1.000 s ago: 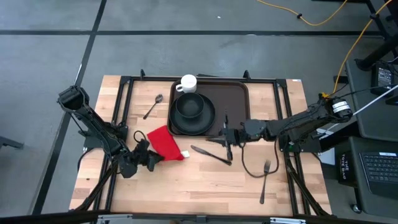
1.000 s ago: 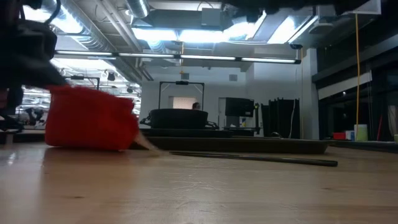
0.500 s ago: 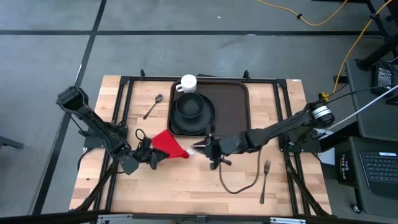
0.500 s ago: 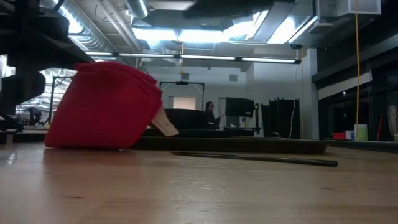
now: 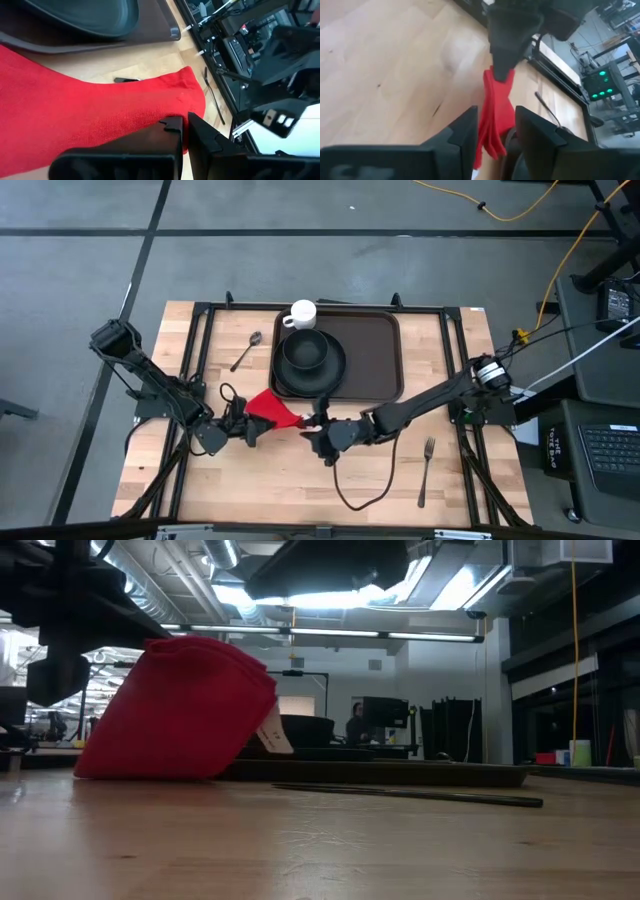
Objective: Set up tray
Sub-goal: Put the red napkin on the brown serving tray
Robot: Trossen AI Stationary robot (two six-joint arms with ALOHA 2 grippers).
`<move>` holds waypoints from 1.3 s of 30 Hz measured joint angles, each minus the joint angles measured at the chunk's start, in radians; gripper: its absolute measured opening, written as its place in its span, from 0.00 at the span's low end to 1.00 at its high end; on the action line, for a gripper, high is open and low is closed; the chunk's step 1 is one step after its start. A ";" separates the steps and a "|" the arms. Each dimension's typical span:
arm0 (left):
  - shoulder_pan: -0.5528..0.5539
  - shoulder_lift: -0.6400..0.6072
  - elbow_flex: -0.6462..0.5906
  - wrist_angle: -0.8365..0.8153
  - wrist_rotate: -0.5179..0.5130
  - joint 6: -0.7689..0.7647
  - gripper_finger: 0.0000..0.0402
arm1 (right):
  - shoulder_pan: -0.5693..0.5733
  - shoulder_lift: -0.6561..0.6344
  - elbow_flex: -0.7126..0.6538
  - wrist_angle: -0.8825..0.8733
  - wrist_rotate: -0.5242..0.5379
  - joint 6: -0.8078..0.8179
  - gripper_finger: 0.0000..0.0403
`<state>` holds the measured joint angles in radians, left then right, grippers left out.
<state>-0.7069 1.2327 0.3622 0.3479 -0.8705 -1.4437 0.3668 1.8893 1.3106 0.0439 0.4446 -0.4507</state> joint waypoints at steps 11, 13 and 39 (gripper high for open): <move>0.016 0.000 0.000 0.024 0.001 0.043 0.01 | -0.005 0.073 0.035 0.093 -0.002 0.008 0.36; 0.016 0.000 0.001 0.024 0.000 0.044 0.01 | -0.008 0.074 0.035 0.100 -0.001 0.040 0.36; 0.016 -0.001 0.001 0.081 -0.026 0.043 0.01 | -0.069 0.104 0.035 0.090 -0.043 0.102 0.36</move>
<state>-0.6907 1.2320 0.3630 0.4284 -0.8963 -1.4006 0.2983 1.9934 1.3453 0.1335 0.4018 -0.3485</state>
